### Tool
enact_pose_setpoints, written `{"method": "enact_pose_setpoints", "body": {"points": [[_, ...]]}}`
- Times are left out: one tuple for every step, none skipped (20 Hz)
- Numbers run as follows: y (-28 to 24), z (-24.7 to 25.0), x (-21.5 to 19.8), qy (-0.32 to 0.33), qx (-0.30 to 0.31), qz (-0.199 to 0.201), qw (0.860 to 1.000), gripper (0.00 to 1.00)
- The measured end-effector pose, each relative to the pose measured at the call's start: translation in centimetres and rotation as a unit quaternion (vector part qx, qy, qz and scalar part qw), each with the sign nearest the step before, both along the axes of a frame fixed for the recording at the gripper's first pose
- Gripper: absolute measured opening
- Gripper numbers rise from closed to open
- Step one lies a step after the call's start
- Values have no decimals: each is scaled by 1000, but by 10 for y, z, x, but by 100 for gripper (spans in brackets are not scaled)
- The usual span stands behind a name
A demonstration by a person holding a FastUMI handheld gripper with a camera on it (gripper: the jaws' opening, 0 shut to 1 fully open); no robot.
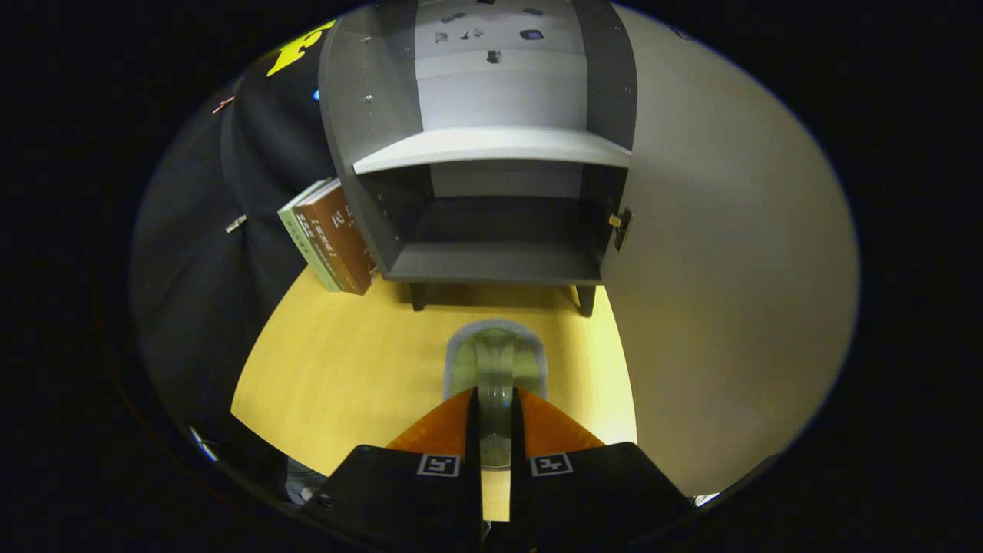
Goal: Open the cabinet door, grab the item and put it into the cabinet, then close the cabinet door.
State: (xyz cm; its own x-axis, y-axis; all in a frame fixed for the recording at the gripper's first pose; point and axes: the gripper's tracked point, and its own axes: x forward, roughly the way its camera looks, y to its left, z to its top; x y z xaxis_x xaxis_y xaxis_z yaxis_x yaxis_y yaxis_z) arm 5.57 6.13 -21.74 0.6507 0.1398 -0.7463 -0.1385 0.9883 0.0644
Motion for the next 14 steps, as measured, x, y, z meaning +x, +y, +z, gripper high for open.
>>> {"method": "enact_pose_setpoints", "body": {"points": [[2, 12, 4, -3, 3, 0, 1000, 18], [4, 23, 9, -7, 5, -2, 1000, 18], [6, 33, 14, -11, 5, -3, 1000, 18], [8, 40, 19, -16, 5, -5, 1000, 18], [10, 48, 24, -19, 4, -5, 1000, 18], [12, 56, 28, -23, 4, -6, 1000, 18], [13, 63, 34, -26, 2, -5, 1000, 18], [15, 71, 40, -31, 2, -6, 999, 18], [17, 79, 47, -36, 2, -6, 999, 18], [19, 86, 55, -40, 2, -5, 999, 18], [20, 93, 62, -45, 1, -5, 999, 18], [21, 101, 71, -52, 0, -5, 999, 18], [21, 108, 80, -58, -3, -5, 998, 18], [21, 117, 89, -65, -2, -8, 998, 18]]}}
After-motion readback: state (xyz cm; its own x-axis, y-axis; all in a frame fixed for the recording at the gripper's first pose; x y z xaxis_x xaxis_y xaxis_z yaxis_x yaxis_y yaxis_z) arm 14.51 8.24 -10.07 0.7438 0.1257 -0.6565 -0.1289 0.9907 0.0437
